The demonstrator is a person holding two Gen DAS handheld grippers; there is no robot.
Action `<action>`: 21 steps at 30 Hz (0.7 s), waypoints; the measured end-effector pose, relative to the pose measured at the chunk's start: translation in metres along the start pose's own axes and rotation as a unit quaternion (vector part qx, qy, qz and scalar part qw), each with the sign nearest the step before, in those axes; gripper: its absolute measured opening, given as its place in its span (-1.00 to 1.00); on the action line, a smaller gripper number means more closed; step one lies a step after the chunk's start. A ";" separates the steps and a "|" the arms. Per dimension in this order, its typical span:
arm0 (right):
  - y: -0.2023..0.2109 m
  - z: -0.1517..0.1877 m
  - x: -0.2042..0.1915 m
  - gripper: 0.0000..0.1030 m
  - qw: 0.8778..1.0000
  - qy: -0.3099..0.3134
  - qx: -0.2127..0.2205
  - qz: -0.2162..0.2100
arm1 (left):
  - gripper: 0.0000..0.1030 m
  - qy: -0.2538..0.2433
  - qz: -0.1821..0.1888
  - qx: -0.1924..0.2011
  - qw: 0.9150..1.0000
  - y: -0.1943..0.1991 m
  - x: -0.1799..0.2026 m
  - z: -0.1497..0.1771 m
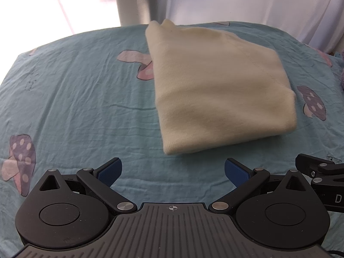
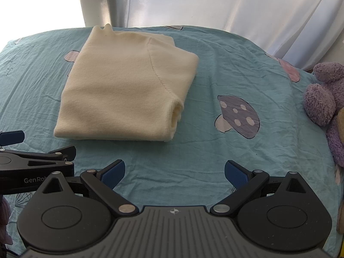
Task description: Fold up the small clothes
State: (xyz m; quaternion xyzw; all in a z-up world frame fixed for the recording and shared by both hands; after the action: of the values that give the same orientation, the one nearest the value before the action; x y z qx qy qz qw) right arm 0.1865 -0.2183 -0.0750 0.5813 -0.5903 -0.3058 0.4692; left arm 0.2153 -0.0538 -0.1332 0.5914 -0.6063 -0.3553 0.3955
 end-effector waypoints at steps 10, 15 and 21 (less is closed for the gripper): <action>0.002 0.000 0.001 0.92 1.000 -0.002 0.000 0.002 | 1.00 0.001 -0.001 0.000 1.000 0.000 0.000 0.001; 0.002 0.001 0.001 0.92 1.000 -0.002 0.000 0.002 | 1.00 0.002 0.000 0.000 1.000 0.001 -0.001 0.001; 0.004 0.000 0.000 0.92 1.000 -0.003 0.001 0.003 | 1.00 0.004 0.000 -0.002 1.000 0.002 0.000 0.003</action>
State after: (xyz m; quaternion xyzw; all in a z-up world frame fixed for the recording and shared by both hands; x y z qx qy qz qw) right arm 0.1849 -0.2181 -0.0712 0.5795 -0.5936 -0.3053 0.4676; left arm 0.2117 -0.0536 -0.1323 0.5918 -0.6046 -0.3539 0.3987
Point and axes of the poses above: each gripper's, at about its wrist camera, not at the fingertips, and y roughly against the way its jaws point, x to its right, z to its underside, the point moved 10 cm from there along -y, roughly the way its jaws point, and after that the axes turned 14 degrees about y, right-handed, at the moved point
